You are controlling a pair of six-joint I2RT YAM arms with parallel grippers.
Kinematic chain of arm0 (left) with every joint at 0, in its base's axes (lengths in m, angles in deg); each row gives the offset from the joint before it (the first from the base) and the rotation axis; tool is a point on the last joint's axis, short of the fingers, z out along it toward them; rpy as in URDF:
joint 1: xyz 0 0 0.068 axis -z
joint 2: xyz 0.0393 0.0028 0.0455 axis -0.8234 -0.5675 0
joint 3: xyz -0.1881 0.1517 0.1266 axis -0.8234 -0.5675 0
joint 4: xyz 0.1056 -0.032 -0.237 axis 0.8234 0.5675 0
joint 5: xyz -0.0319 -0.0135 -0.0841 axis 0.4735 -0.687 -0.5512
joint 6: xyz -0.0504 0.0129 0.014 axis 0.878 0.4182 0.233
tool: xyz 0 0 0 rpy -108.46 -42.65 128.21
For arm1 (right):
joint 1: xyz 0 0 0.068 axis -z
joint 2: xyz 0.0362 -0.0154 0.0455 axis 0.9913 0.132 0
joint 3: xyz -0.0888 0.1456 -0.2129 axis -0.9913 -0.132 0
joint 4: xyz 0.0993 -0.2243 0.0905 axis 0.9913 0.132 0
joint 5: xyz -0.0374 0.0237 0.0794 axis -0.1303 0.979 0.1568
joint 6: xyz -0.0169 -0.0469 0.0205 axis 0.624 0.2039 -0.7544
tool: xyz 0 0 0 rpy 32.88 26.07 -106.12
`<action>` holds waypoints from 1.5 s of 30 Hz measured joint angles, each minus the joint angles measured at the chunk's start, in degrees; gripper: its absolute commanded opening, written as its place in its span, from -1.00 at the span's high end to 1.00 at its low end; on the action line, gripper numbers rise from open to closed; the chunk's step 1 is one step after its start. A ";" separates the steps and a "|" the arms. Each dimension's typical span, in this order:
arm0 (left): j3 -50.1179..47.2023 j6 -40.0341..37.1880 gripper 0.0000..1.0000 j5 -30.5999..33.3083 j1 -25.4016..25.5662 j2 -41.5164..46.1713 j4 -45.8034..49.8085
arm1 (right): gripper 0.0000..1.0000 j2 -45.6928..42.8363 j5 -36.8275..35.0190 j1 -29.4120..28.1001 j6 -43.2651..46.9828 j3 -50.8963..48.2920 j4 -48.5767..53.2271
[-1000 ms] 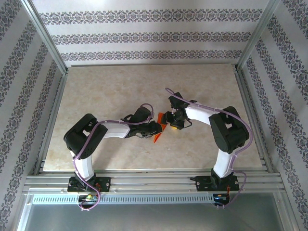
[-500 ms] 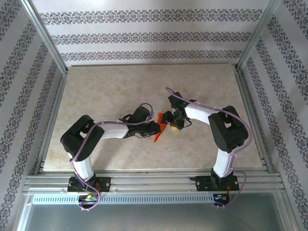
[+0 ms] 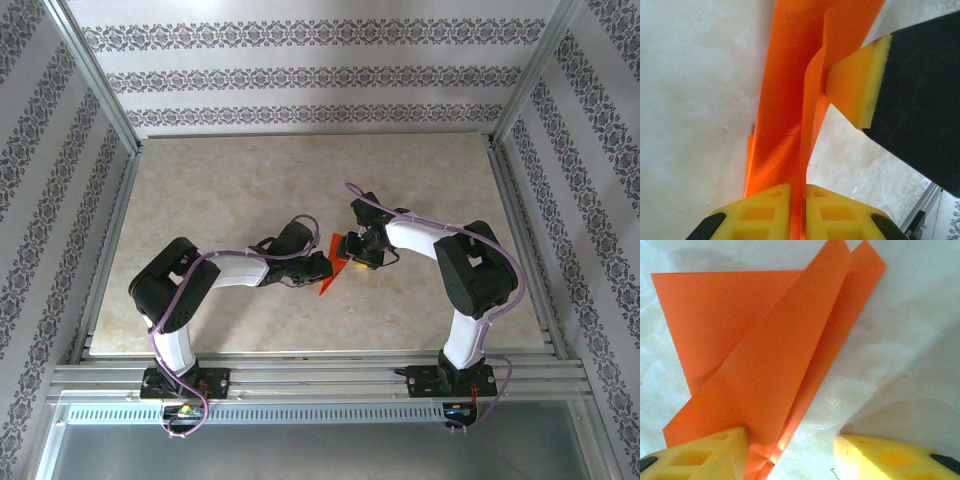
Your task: Fold a paper plane with a square sheet of paper (pick it up from the middle)
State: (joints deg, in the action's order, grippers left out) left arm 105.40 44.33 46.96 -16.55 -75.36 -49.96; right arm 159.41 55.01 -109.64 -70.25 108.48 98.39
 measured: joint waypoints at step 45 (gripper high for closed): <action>18.08 -29.33 0.98 20.26 13.05 -2.82 21.81 | -0.47 -23.50 4.98 16.46 -7.10 -25.79 -23.47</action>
State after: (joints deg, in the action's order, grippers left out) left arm 123.47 14.99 67.22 -3.50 -78.18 -28.14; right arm 135.92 59.99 -93.18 -77.36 82.69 74.91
